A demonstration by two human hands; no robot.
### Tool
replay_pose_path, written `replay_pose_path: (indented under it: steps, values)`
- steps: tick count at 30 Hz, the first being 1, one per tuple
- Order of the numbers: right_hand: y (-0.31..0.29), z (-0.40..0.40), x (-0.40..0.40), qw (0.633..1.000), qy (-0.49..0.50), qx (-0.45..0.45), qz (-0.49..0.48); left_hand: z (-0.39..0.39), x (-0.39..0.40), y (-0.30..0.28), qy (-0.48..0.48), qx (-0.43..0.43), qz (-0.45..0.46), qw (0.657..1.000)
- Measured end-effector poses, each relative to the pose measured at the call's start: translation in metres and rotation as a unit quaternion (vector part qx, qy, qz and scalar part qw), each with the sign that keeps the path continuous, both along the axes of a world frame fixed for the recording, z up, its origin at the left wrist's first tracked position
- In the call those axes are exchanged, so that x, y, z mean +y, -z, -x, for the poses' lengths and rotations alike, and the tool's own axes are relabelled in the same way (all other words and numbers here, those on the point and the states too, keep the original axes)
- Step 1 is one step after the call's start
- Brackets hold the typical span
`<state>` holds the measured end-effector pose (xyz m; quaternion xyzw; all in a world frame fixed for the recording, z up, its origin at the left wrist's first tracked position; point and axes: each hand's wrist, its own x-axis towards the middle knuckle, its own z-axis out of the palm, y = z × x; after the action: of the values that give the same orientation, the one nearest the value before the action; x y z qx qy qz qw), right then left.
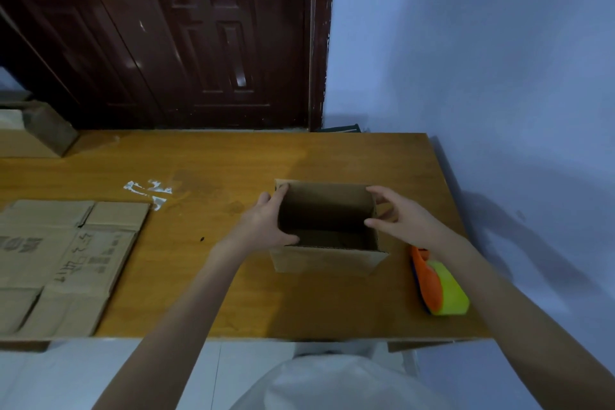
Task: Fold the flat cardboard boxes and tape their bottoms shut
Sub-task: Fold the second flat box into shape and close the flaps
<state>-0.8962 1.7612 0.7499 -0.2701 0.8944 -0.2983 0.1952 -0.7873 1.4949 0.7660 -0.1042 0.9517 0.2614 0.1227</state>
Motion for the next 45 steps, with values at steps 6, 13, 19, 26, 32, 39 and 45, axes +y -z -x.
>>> replay_pose_path:
  steps: [6, 13, 19, 26, 32, 39, 45]
  values:
    - [0.004, 0.004, -0.004, 1.000, -0.013, -0.009, 0.009, 0.000, -0.005, 0.010, -0.019, 0.031, -0.090, 0.995]
    - [0.017, -0.001, -0.006, 0.999, 0.011, -0.011, 0.047, -0.010, -0.010, 0.018, -0.051, 0.059, -0.173, 0.982]
    - [0.034, -0.009, -0.013, 0.991, 0.084, 0.032, 0.096, -0.024, -0.019, 0.023, -0.042, 0.043, -0.248, 0.967]
    - [0.049, -0.016, 0.009, 0.985, 0.029, -0.075, 0.156, -0.036, -0.029, 0.037, 0.038, 0.058, -0.173, 0.982]
    - [0.052, -0.013, 0.019, 0.992, 0.012, -0.084, 0.098, -0.035, -0.025, 0.045, 0.016, 0.076, -0.163, 0.984]
    - [0.043, -0.002, 0.016, 0.998, 0.004, -0.066, 0.023, -0.035, -0.018, 0.049, 0.010, 0.088, -0.165, 0.982]
    - [0.041, -0.001, 0.011, 0.999, -0.001, -0.041, -0.012, -0.034, -0.016, 0.050, 0.009, 0.088, -0.172, 0.981]
